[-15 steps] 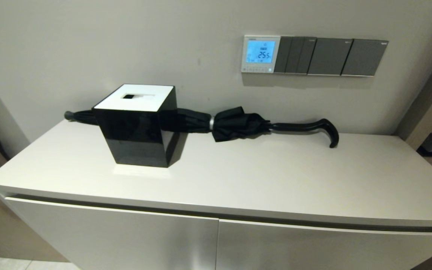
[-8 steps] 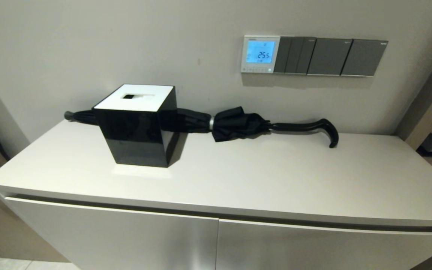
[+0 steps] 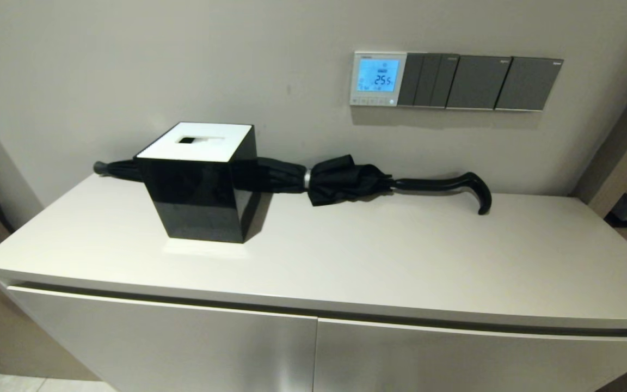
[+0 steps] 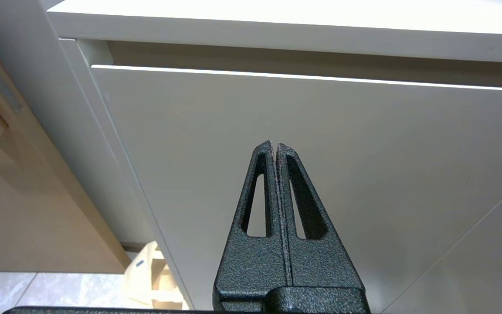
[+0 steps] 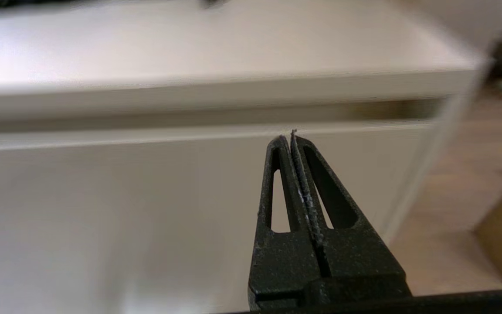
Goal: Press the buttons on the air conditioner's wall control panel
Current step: Turn off the central air conditioner
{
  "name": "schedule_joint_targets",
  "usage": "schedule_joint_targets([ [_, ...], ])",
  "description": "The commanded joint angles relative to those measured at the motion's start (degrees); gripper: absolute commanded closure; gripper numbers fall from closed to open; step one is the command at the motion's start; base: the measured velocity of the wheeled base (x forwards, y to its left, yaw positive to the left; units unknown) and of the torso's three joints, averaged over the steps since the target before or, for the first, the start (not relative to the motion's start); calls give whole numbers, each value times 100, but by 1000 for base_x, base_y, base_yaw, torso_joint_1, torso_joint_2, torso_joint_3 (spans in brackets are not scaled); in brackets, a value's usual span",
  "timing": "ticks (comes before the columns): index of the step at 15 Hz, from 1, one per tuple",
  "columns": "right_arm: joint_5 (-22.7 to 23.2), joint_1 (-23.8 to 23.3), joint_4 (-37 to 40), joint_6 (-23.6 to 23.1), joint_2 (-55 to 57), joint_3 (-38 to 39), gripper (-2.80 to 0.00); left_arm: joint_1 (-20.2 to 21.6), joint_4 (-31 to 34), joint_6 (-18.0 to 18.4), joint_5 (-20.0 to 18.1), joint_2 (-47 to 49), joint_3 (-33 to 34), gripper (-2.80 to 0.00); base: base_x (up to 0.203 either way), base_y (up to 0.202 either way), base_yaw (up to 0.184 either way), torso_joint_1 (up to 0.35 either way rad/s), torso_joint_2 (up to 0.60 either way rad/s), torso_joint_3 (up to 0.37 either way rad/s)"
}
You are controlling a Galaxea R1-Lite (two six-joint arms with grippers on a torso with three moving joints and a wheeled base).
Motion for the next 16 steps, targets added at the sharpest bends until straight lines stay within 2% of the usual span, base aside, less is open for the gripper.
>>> schedule_joint_targets([
  [1, 309, 5, 342, 20, 7, 8, 0, 2, 4, 0, 1, 0, 0, 0, 0, 0, 0, 0, 0, 0],
  [3, 326, 5, 759, 76, 6, 2, 0, 2, -5, 0, 1, 0, 0, 0, 0, 0, 0, 0, 0, 0],
  [6, 304, 5, 715, 274, 7, 16, 0, 2, 4, 0, 1, 0, 0, 0, 0, 0, 0, 0, 0, 0],
  [16, 304, -4, 715, 354, 22, 25, 0, 2, 4, 0, 1, 0, 0, 0, 0, 0, 0, 0, 0, 0],
])
